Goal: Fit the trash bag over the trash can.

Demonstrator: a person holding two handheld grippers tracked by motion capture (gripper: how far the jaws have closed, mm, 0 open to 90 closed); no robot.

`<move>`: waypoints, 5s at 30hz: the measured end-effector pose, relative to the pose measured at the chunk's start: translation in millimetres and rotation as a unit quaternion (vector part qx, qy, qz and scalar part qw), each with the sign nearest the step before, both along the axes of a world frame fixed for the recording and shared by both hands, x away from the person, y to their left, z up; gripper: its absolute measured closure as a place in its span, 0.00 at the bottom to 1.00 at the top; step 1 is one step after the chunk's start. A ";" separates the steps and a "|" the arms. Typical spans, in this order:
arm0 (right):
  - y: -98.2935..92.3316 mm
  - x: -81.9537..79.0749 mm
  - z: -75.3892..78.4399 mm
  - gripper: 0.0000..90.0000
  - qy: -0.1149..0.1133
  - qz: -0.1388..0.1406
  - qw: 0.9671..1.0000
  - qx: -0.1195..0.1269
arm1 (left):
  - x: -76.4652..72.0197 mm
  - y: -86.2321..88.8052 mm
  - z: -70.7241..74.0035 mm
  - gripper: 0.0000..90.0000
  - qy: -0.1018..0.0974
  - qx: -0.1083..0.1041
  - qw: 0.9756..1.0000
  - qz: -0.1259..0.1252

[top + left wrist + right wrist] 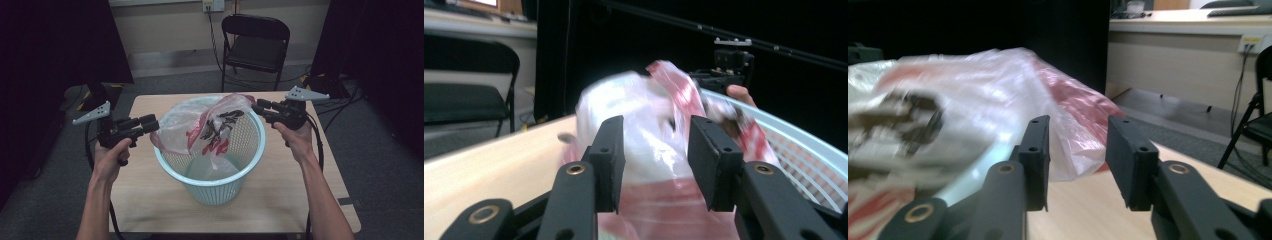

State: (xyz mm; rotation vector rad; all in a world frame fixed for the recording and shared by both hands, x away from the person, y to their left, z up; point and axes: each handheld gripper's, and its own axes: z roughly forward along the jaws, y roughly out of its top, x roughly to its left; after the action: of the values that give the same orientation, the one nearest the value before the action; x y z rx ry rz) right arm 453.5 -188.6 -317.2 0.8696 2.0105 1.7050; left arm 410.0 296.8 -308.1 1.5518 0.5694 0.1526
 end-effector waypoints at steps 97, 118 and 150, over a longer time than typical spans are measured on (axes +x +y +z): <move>61.4 29.5 41.0 0.66 -0.006 0.094 0.995 -0.029 | 27.2 -22.5 -4.8 0.67 0.046 0.027 0.998 0.035; 4.3 -3.9 1.2 1.00 -0.031 0.040 0.998 0.035 | -5.7 -10.1 -9.6 0.77 0.028 0.004 0.999 0.043; 13.7 0.9 30.7 0.52 -0.017 0.021 0.999 0.021 | 6.5 -15.2 -6.2 0.76 0.032 0.017 0.999 0.037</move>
State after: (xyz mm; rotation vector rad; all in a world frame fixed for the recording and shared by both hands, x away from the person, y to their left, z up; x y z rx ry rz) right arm 454.3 -174.9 -286.5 0.8119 1.9893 1.7794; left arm 416.6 281.6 -314.3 1.5746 0.6794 0.1703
